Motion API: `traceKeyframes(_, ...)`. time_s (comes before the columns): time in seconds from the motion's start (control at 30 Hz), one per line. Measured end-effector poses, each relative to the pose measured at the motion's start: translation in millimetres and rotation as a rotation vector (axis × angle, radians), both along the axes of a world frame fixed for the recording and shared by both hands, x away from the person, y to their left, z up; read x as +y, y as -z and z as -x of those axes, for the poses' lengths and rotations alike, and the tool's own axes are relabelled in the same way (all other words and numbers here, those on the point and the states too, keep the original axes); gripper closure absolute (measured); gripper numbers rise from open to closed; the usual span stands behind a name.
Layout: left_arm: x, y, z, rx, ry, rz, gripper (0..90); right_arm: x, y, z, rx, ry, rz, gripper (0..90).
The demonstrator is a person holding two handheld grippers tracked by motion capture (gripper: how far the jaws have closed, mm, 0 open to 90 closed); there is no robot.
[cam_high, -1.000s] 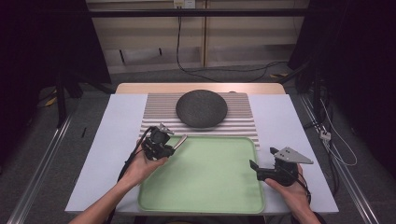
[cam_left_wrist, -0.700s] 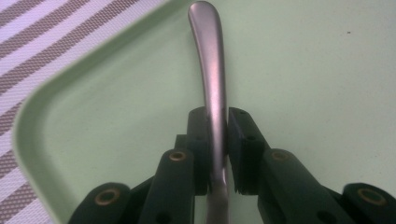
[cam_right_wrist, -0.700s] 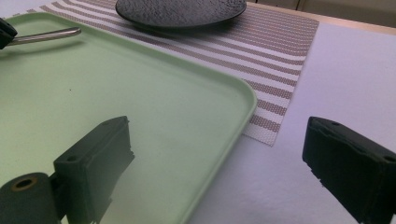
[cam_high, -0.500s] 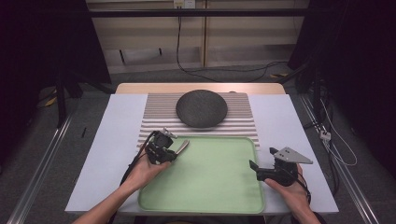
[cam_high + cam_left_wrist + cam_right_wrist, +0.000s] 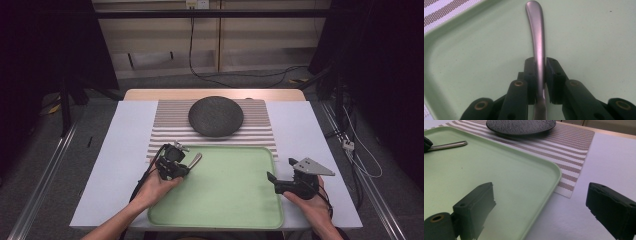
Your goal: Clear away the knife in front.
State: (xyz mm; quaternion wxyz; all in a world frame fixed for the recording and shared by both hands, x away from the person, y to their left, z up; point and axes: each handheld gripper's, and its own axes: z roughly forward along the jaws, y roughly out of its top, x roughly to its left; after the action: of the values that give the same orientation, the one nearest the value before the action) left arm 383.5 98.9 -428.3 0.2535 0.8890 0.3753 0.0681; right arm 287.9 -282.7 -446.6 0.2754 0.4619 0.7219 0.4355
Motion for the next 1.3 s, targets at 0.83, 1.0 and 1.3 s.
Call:
traceKeyframes(0.83, 11.6, -0.8, 4.4, -0.064, 0.049, 0.053, 51.4, -0.3, 0.0, -0.1, 0.003, -0.005, -0.001, 7.9)
traceKeyframes(1.0, 11.3, -2.2, 6.3, -0.115, 0.002, 0.034, 30.9, -0.1, 0.0, 0.3, 0.002, -0.010, -0.004, 7.9)
traceKeyframes(1.3, 13.4, -7.9, 3.8, -0.152, 0.031, 0.123, 11.4, -1.0, 0.1, 0.0, 0.003, -0.012, -0.011, 7.7)
